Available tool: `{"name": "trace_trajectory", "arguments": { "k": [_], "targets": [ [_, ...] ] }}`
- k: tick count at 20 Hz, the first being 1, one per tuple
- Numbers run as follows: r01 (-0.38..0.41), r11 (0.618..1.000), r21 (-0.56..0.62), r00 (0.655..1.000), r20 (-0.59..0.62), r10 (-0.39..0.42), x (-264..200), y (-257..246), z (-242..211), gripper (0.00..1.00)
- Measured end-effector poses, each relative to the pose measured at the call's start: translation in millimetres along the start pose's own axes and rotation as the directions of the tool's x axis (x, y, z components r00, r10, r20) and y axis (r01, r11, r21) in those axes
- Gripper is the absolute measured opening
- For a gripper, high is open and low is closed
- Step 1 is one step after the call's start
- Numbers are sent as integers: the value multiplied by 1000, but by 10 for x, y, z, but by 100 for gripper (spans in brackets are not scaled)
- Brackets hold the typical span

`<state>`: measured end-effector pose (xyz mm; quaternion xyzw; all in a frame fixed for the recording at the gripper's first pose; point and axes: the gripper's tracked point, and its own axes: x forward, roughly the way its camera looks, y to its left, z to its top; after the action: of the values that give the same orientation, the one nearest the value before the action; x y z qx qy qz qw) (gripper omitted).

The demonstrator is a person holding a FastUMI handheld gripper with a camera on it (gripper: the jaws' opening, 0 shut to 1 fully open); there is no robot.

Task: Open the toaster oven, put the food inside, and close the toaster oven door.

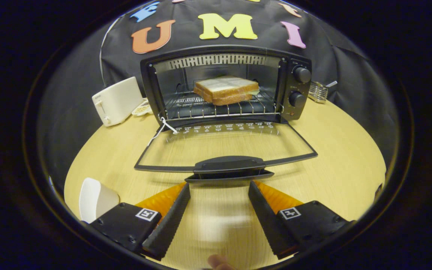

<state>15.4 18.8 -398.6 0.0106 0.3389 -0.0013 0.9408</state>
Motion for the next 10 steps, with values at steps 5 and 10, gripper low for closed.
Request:
{"name": "trace_trajectory", "arguments": {
  "k": [5, 10],
  "targets": [
    [-15, 999, 42, 1000, 26, 14, -59, 28, 75, 100],
    [15, 999, -40, 993, 117, -11, -236, 62, 327, 100]
  ]
}}
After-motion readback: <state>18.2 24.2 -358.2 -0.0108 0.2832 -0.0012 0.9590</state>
